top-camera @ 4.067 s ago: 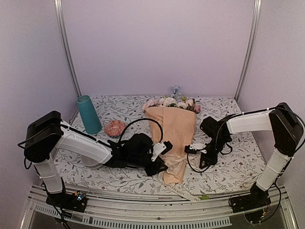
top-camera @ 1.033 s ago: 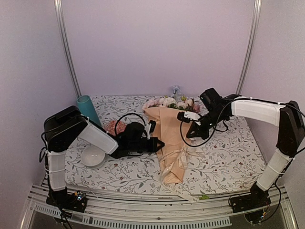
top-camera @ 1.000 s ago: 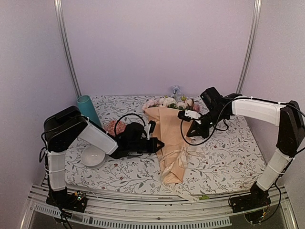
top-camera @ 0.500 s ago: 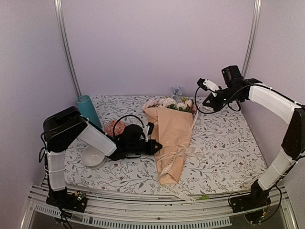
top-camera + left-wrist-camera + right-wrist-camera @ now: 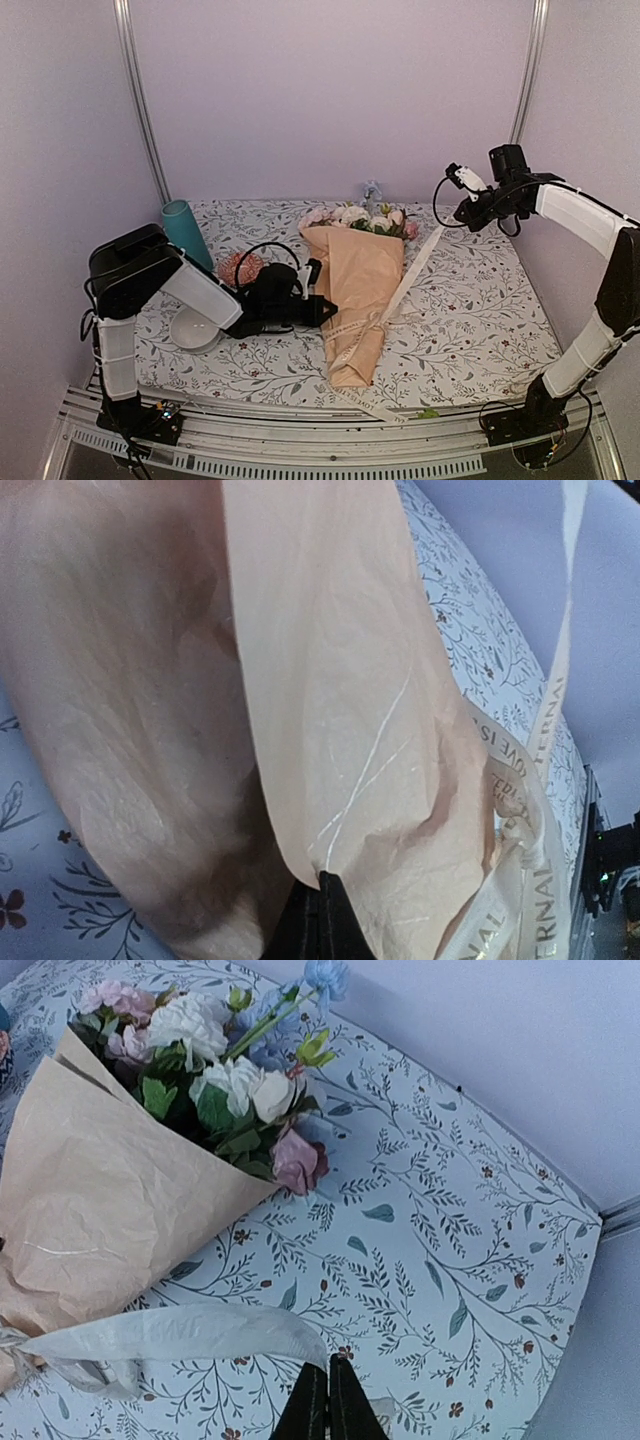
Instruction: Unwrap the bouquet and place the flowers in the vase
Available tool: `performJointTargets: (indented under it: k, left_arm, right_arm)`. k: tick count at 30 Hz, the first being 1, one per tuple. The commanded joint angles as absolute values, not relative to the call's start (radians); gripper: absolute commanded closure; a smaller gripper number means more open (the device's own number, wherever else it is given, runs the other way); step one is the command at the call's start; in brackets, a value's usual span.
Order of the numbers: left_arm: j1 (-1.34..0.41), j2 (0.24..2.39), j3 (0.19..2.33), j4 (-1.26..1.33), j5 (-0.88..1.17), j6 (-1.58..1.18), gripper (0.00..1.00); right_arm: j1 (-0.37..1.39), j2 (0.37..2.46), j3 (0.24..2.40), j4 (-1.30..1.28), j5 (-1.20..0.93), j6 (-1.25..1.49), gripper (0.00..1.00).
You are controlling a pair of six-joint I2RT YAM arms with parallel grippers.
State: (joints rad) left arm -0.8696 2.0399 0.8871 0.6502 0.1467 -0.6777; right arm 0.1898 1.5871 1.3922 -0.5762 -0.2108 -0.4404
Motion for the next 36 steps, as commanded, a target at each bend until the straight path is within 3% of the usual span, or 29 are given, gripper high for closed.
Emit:
performJointTargets:
  k: [1,2,4,6,9,19,30,36]
  left_arm:
    - [-0.867,1.929,0.852,0.645,0.128,-0.627,0.95]
    - [-0.867,1.893,0.842,0.639,0.110,-0.617,0.92]
    - [-0.867,1.829,0.828,0.604,0.082,-0.590,0.82]
    - [-0.869,1.771,0.833,0.548,0.077,-0.546,0.72]
    - [-0.891,1.699,0.852,0.442,0.114,-0.467,0.64]
    - [-1.102,1.711,1.032,0.054,0.084,-0.342,0.53]
    - [-1.199,1.952,1.332,-0.251,-0.220,-0.351,0.48]
    - [-1.196,2.025,1.362,-0.261,-0.213,-0.348,0.62]
  right_arm:
    - [0.141,1.536,1.259,-0.583,-0.190,-0.417,0.92]
    - [0.119,1.517,1.228,-0.584,-0.210,-0.415,0.90]
    - [0.084,1.479,1.151,-0.592,-0.222,-0.415,0.65]
    - [0.073,1.441,1.093,-0.598,-0.197,-0.441,0.48]
    - [0.065,1.379,1.032,-0.603,-0.237,-0.485,0.40]
    - [0.081,1.344,0.967,-0.546,-0.712,-0.537,0.38]
    - [0.120,1.385,0.877,-0.432,-0.809,-0.537,0.40]
    - [0.120,1.363,0.859,-0.422,-0.787,-0.547,0.40]
